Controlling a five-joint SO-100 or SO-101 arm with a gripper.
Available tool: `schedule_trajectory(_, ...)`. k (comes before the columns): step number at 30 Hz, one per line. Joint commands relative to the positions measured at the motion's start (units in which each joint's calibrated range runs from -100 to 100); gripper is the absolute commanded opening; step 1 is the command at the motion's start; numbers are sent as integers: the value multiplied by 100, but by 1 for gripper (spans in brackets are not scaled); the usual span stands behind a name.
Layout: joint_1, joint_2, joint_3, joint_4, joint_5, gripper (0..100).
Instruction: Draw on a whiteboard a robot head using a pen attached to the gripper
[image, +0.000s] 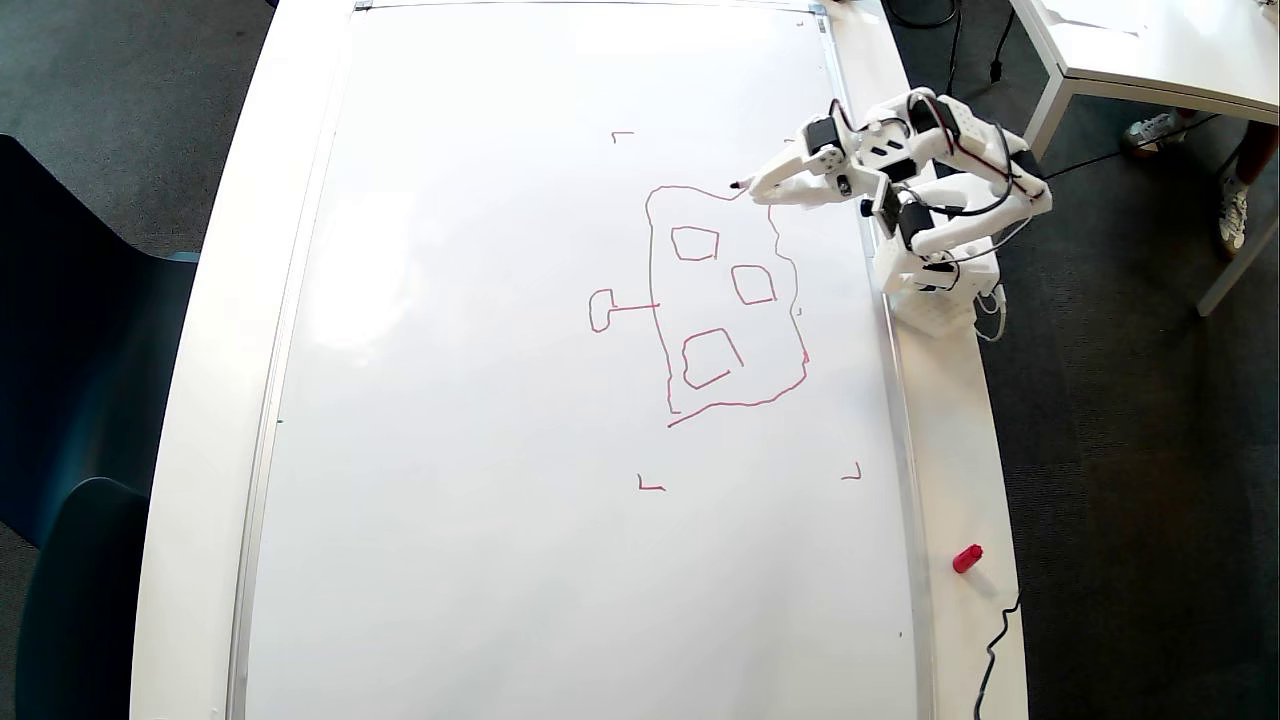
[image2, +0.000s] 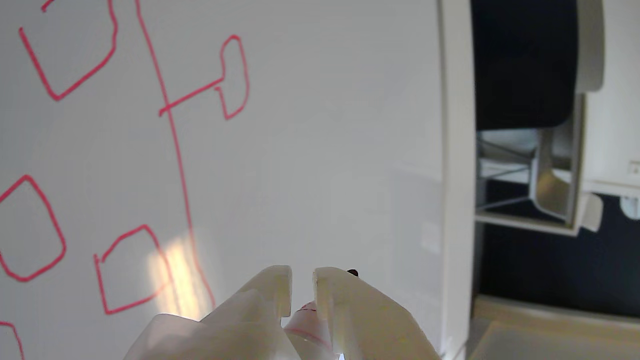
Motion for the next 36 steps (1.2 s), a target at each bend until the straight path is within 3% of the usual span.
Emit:
schedule_trajectory(1,94,-749,578,-1103,25,1)
schedule_trajectory(14,124,-3458,2839,-5465,31,1)
schedule_trajectory(30,116,-3491,4836,-13102,20,1)
schedule_trajectory(34,116,-3483,5217,-14631,25,1)
schedule_trajectory(36,116,-3483,5217,-14909,25,1)
